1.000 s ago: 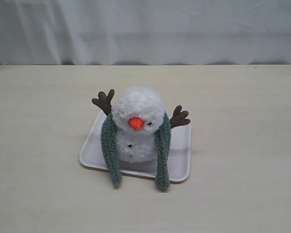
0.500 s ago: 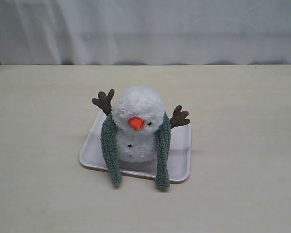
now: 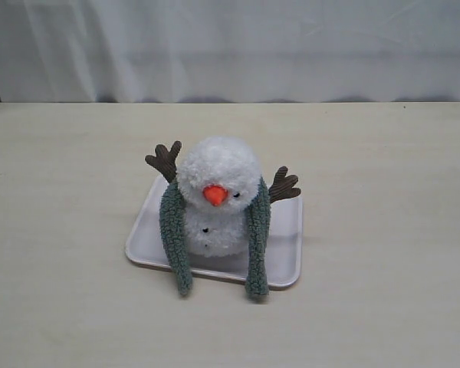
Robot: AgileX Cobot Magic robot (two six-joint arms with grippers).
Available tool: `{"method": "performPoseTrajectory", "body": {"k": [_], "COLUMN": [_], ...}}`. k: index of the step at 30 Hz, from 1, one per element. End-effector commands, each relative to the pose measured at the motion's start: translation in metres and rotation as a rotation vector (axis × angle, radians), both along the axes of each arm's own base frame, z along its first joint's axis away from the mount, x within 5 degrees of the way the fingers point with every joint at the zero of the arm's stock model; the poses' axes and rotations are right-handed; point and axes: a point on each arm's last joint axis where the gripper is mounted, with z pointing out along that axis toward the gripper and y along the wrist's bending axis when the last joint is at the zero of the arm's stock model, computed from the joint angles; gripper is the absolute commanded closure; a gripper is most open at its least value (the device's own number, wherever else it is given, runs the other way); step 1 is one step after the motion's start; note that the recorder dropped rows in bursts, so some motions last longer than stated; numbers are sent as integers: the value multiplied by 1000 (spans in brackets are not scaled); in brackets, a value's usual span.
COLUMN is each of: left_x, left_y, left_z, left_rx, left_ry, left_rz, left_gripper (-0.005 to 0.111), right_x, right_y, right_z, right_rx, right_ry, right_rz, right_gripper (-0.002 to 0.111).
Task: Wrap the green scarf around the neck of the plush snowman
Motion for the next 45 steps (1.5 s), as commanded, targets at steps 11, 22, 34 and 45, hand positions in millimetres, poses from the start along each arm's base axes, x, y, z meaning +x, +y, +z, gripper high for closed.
{"method": "performPoseTrajectory", "body": {"k": [11, 22, 34, 45], "left_x": [0, 0, 0, 0], "left_y": [0, 0, 0, 0], "left_z": [0, 0, 0, 0], "left_rx": [-10, -10, -10, -10], "left_ry": [-10, -10, -10, -10], "left_rz": [6, 6, 6, 6], "left_gripper": [107, 107, 107, 107], "right_x": [1, 2, 2, 2], "right_y": [-2, -2, -2, -2], "right_z": [-20, -22, -22, -22], "right_rx": [-1, 0, 0, 0], "right_ry": [233, 255, 255, 255], "right_rz": [-29, -31, -31, -31], "right_gripper": [104, 104, 104, 104]}}
